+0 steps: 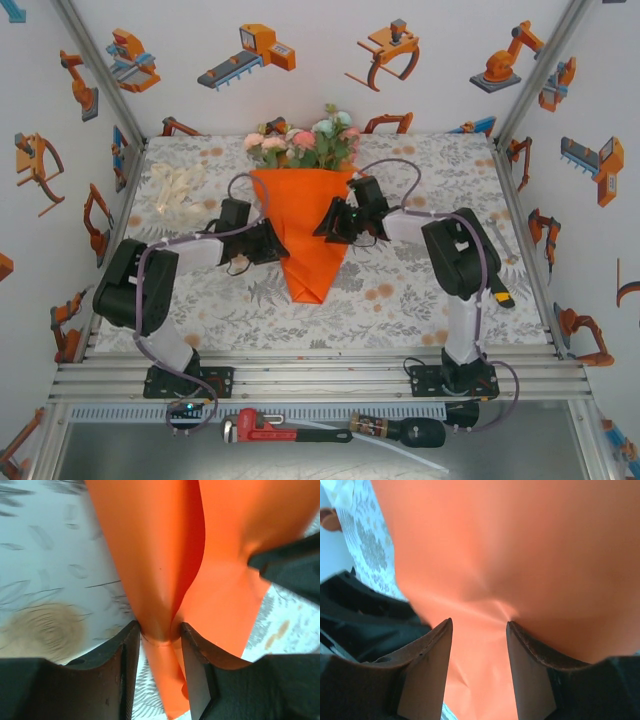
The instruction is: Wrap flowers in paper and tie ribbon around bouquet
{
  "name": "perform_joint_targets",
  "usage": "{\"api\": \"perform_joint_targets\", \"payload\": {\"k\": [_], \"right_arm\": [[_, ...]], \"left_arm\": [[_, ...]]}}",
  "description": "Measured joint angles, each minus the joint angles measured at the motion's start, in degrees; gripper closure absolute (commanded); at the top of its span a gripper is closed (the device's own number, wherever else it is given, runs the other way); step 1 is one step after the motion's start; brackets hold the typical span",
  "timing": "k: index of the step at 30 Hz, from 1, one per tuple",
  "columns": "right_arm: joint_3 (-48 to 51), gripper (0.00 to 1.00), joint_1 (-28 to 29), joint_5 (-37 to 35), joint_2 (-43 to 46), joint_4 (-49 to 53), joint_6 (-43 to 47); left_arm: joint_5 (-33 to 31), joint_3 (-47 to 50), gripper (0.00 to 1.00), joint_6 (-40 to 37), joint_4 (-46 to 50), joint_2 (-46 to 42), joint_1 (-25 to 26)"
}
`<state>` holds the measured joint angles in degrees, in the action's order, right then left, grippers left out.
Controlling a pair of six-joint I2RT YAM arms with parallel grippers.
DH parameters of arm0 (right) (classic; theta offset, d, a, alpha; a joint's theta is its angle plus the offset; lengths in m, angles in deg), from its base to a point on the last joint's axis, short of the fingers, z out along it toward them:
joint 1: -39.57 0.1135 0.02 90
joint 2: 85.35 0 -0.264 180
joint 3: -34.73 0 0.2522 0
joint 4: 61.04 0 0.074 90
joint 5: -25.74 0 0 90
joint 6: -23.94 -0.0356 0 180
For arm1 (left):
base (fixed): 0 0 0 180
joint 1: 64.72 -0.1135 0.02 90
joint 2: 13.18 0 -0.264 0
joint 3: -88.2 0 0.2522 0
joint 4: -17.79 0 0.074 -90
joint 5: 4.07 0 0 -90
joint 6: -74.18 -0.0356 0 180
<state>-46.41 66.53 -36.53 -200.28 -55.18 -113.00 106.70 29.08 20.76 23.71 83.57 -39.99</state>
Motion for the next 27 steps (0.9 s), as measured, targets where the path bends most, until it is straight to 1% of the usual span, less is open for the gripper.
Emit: {"api": "perform_joint_targets", "payload": {"k": [3, 5, 12, 17, 20, 23, 25, 27], "right_arm": [[-0.59, 0.48, -2.80, -0.02, 0.72, 2.99, 2.27], [-1.05, 0.46, -3.21, -0.37, 2.08, 5.38, 4.07], [-1.09, 0.43, -3.78, -1.25, 10.47, 9.44, 7.65], [-1.09, 0.43, -4.66, -1.86, 12.41, 10.82, 8.46], [-1.09, 0.42, -4.66, -1.86, 12.55, 11.78, 8.70], [-1.11, 0.42, -4.66, -1.88, 13.07, 12.35, 9.07], [-1.11, 0.42, -4.72, -2.10, 13.99, 12.85, 9.27], [-1.11, 0.41, -4.98, -2.84, 15.85, 13.44, 9.35]], "left_arm": [[1.36, 0.00, 0.51, 1.40, -1.97, 0.66, 3.78], [1.27, 0.00, 0.47, 2.12, -2.05, 0.42, 5.01], [-3.87, 0.02, 0.41, 2.16, 2.36, -5.27, 3.37], [-6.49, 0.00, 0.41, 1.73, 5.38, -12.85, 1.81], [-9.09, -0.85, 0.41, 1.22, 8.33, -16.79, -0.15], [-14.40, -4.59, 0.46, 0.68, 13.51, -18.21, -3.67], [-19.26, -9.07, 0.49, 0.66, 17.75, -17.51, -7.69], [-24.50, -14.99, 0.51, 0.52, 20.74, -14.64, -13.29]]}}
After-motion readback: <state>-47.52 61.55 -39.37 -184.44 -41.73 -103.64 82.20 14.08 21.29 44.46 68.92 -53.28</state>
